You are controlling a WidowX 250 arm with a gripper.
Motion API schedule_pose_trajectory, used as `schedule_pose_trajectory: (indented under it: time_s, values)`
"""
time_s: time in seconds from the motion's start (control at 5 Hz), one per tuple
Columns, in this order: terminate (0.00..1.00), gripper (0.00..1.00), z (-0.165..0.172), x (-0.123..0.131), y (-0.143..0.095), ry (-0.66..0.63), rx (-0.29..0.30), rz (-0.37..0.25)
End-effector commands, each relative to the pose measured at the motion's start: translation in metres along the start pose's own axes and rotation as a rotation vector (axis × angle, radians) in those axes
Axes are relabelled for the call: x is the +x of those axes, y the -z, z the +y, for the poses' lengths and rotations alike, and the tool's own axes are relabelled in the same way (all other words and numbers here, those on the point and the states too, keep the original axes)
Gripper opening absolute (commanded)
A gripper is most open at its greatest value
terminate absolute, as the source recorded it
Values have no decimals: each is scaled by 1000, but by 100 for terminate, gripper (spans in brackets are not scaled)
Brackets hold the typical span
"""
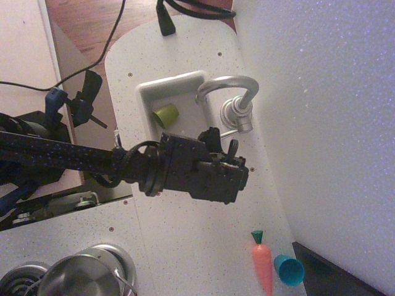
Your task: Turn faucet left
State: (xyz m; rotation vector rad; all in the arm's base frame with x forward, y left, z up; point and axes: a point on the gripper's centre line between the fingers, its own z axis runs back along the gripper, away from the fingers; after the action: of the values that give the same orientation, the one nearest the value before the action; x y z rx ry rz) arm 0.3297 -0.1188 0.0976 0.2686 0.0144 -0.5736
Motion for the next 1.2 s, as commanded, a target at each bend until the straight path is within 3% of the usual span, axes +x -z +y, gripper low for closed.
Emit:
schedule_pose_trajectory:
  time_s: [0.0,0.2,0.4,0.6,0.8,1.0]
  values:
    - [0,100,0,0,0,0,0,0]
    - [0,100,4,-19,9,-86,-83,-159]
    - [0,100,11,-31,14,-99,-104,-223]
    - [0,100,9,-37,18,-82,-121,-263]
    - [0,100,3,-40,24,-51,-122,-239]
    - [0,100,8,-44,35,-68,-176,-213]
